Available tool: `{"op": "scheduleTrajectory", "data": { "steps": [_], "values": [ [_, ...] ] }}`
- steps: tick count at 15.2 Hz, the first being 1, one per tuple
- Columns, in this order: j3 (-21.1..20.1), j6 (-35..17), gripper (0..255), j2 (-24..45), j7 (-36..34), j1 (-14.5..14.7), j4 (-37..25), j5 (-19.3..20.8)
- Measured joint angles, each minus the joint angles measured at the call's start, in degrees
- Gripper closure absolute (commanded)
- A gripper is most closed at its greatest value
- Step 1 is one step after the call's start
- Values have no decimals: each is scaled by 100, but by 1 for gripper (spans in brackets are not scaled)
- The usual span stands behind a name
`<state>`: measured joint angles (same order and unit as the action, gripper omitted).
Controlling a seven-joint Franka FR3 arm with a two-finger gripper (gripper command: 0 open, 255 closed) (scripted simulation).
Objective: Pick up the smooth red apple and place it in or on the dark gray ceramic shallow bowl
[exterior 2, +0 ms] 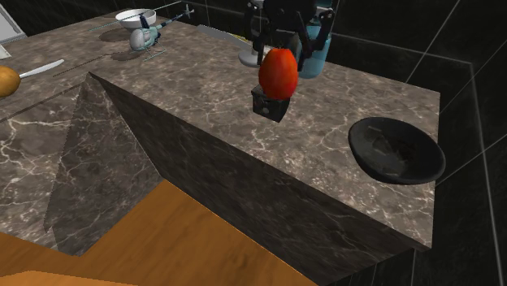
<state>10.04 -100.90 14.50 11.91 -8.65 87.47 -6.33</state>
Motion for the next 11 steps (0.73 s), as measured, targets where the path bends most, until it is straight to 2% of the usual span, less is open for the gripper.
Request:
{"op": "scheduleTrajectory", "data": {
  "steps": [5, 11],
  "values": [
    [229, 157, 255, 36, 626, -410, -136, -52],
    [476, 490, 255, 387, 1355, -944, -752, -178]
  ]
}}
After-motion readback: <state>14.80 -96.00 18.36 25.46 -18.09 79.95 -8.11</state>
